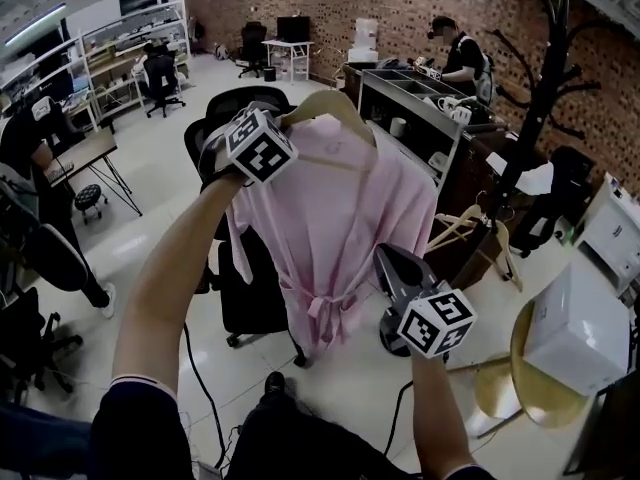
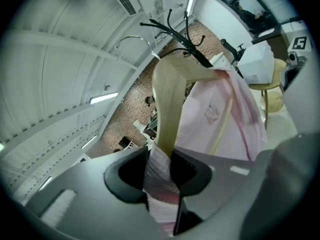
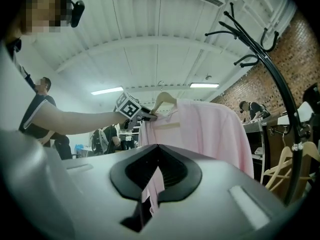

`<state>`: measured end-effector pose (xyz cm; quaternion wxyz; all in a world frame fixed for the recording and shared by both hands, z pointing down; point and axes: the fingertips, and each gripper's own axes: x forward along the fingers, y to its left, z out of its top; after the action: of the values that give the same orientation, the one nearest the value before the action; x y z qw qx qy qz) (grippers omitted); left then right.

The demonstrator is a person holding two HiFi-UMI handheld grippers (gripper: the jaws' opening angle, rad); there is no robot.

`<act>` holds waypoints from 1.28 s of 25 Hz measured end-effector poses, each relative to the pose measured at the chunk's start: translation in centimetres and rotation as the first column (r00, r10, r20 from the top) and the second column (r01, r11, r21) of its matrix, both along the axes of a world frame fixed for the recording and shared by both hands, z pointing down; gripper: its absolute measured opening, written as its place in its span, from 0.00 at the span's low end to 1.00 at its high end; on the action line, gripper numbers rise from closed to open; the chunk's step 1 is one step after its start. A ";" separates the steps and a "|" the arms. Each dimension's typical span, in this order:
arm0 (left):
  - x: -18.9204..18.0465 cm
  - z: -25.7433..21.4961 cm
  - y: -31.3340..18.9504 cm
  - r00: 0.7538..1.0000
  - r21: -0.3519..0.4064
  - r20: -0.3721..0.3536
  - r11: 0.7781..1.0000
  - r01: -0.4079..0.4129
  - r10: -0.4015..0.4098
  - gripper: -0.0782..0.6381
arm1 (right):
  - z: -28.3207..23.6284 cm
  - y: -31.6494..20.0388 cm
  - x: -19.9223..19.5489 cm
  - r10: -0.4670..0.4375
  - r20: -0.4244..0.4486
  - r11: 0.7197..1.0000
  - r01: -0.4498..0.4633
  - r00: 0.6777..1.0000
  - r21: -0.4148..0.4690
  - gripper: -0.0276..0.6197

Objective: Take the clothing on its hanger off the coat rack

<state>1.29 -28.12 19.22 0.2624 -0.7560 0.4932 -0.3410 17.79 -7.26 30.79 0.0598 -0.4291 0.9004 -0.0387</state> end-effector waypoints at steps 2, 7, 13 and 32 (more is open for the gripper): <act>-2.1 -0.3 -0.8 0.999 0.007 -0.002 0.999 0.032 -0.032 0.28 | 0.3 -0.9 -1.2 -0.016 -0.003 1.000 0.016 1.000 -0.005 0.05; -7.4 -0.4 -4.6 0.996 0.014 -0.007 0.996 0.087 -0.087 0.28 | 0.6 -4.3 -4.6 -0.034 -0.005 0.999 0.034 0.999 -0.011 0.05; -14.0 -0.5 -10.5 0.991 0.000 -0.028 0.992 0.129 -0.129 0.28 | 0.6 -9.9 -9.6 -0.046 -0.004 0.999 0.046 0.999 -0.016 0.05; -22.0 7.4 -25.6 0.992 -0.095 -0.045 0.989 0.115 -0.120 0.28 | 4.9 -23.3 -17.7 0.003 -0.015 0.993 -0.005 1.000 -0.121 0.05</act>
<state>-20.76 -53.72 26.66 0.1942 -0.7453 0.5273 -0.3588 0.13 -30.54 35.66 0.0272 -0.4340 0.8960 -0.0897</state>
